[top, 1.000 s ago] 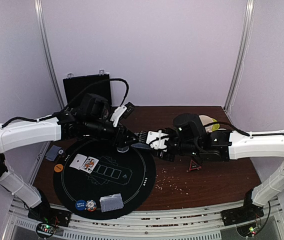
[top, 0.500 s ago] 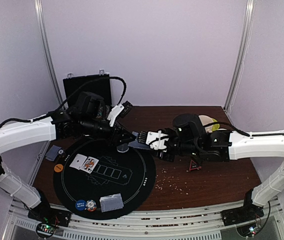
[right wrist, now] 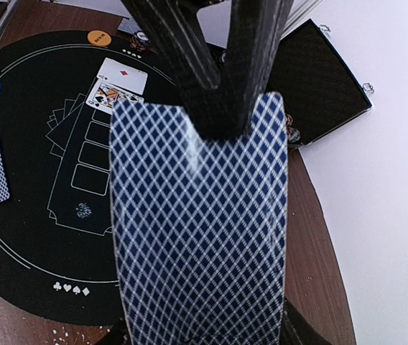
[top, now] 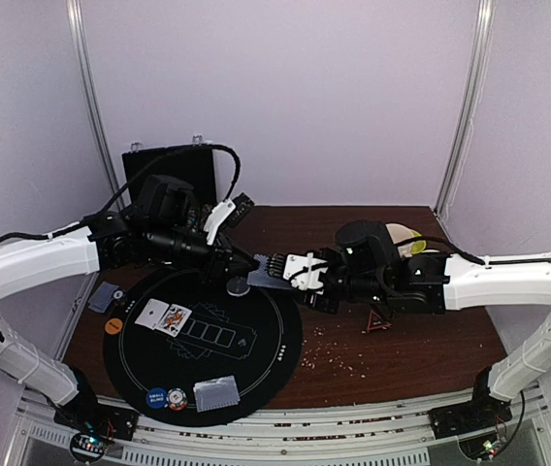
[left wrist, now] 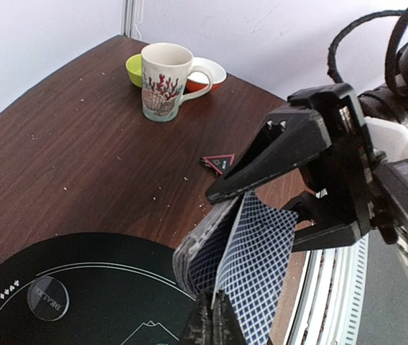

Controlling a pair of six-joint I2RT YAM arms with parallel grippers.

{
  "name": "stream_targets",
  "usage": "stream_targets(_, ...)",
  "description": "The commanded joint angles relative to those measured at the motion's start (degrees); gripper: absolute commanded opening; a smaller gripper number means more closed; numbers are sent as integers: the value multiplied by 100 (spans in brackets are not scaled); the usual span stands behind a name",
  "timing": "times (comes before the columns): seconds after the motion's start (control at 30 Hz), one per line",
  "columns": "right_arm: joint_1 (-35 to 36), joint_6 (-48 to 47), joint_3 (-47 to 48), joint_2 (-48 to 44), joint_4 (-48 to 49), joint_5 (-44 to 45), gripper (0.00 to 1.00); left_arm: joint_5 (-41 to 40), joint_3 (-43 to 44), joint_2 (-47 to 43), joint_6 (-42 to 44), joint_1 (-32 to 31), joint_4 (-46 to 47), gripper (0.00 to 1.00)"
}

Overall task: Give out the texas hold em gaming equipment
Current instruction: Pick up the poker card from the face-down deck piles, then flop the poker card into the community card area.

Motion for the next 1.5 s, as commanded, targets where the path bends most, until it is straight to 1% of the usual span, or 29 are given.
stream_targets(0.0,14,33,50,-60,34,138,48,63,84,-337,197,1,76,0)
stream_targets(0.3,-6,68,-1,-77,33,179,48,189,-37,-831,604,5,254,0)
stream_targets(0.37,-16,77,-6,-77,28,179,48,72,-32,-941,733,14,243,0)
stream_targets(0.43,-24,77,-9,-85,20,186,48,-247,18,-1046,888,34,142,0)
stream_targets(0.53,-29,85,-34,-114,11,196,48,-1086,177,-1152,1353,121,-276,0)
stream_targets(0.6,-34,86,-56,-143,22,189,48,-1964,156,-1239,1956,185,-518,0)
stream_targets(0.63,-32,86,-73,-165,28,186,48,-2482,34,-1274,2504,188,-569,0)
stream_targets(0.7,-31,87,-110,-206,45,179,48,-3377,-341,-1341,3382,190,-541,0)
stream_targets(0.77,-35,95,-152,-256,78,171,48,-3833,-943,-1358,4415,190,-417,0)
stream_targets(0.8,-30,91,-171,-279,89,163,48,-4014,-1243,-1333,4768,190,-311,0)
stream_targets(0.87,-27,86,-192,-308,88,169,48,-4478,-1817,-1233,5206,190,164,0)
stream_targets(0.93,-35,87,-201,-334,65,187,48,-4571,-2164,-1098,5543,190,568,0)
stream_targets(1.03,-32,69,-221,-377,44,179,48,-4414,-2495,-825,5904,204,1161,0)
stream_targets(1.13,-28,71,-214,-390,8,184,48,-4603,-2753,-479,6327,222,1962,0)
stream_targets(1.2,-34,70,-220,-417,-8,186,48,-4727,-2817,-276,6562,225,2247,0)
stream_targets(1.33,-31,76,-254,-462,-3,179,48,-4710,-2906,-142,6833,225,2612,0)
stream_targets(1.47,-34,99,-269,-463,4,164,48,-4376,-3282,-148,7194,225,2411,0)
